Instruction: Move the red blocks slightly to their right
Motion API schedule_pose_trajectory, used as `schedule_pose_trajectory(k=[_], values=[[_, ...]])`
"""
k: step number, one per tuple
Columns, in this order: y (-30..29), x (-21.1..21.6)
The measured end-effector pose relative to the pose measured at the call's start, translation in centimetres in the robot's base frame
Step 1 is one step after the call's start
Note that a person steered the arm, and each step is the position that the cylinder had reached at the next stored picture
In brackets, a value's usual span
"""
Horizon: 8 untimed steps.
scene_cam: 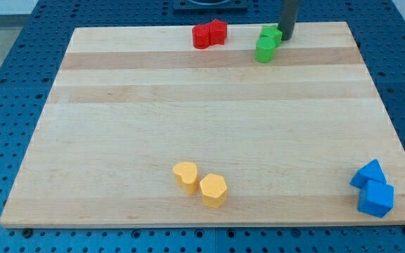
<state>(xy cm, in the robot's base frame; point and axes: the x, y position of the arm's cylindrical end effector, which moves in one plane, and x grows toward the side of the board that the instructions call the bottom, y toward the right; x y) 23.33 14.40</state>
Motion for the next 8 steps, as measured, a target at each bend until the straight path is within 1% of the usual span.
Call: schedule_pose_trajectory(k=[2, 3, 4, 5, 6, 8], values=[[-4.3, -1.5], [-4.7, -4.0], [-5.1, -4.1], [-9.4, -4.1], [-11.6, -4.1], [-12.2, -3.6]])
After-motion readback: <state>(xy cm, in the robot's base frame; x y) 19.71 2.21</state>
